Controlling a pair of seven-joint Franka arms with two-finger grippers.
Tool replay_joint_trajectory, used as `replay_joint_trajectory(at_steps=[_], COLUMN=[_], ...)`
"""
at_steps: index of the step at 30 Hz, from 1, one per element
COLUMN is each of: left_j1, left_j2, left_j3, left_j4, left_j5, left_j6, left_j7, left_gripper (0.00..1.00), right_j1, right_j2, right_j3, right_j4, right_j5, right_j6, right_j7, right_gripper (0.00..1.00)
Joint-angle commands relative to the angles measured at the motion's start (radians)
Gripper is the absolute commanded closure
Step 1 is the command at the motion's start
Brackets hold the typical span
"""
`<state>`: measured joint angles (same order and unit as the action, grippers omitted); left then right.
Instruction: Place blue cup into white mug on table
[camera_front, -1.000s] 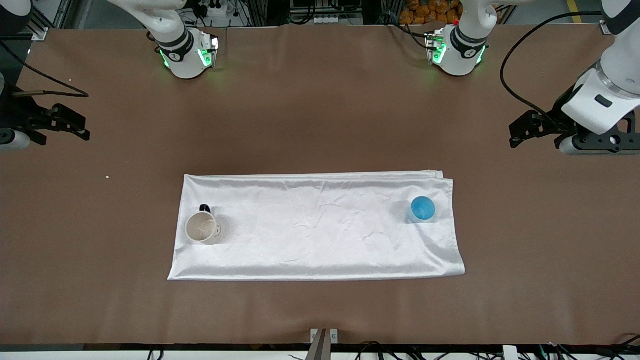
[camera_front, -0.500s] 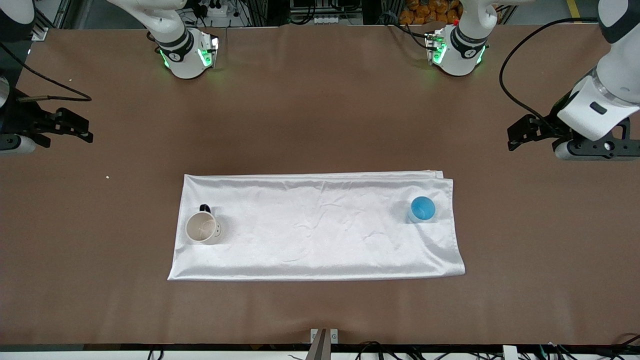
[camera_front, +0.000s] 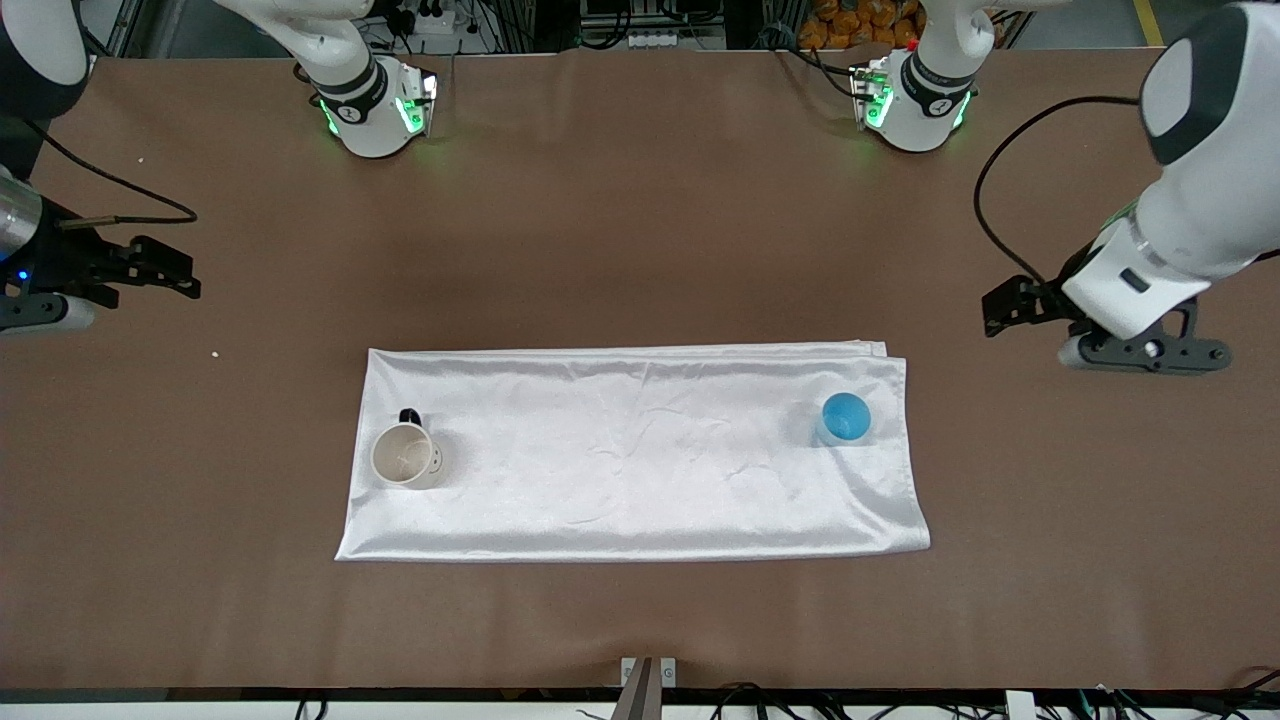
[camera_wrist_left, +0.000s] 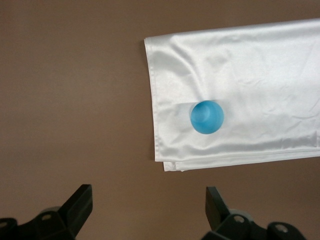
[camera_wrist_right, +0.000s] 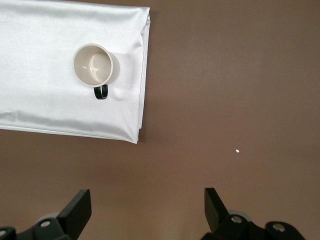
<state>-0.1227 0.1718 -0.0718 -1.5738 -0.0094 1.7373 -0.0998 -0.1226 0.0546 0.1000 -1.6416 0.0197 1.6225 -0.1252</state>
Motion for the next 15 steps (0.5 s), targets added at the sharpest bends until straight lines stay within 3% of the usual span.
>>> replay_joint_trajectory(at_steps=[1,9,15], left_j1=[-0.040,-0.089,-0.121], left_j2=[0.080,0.155,0.213], left_j3=[0.001,0.001,0.000], left_j4=[0.024,0.024,0.026], left_j5=[0.028,0.035,0.037], left_j6=[0.045,0.116,0.153], left_j7=[-0.001,-0.009,-0.011], left_gripper=[0.00,0.00,0.00], right_j1=[0.003,0.037,0.104], right_j2=[0.034,0.112,0.146], right_j3=[0.001,0.003,0.003], right_j4=[0.006,0.002,-0.099], right_j5=[0.019,0.019,0.014], right_j6=[0.026,0.091,0.276], right_j7=[0.003,0.003,0.003], right_gripper=[0.00,0.00,0.00])
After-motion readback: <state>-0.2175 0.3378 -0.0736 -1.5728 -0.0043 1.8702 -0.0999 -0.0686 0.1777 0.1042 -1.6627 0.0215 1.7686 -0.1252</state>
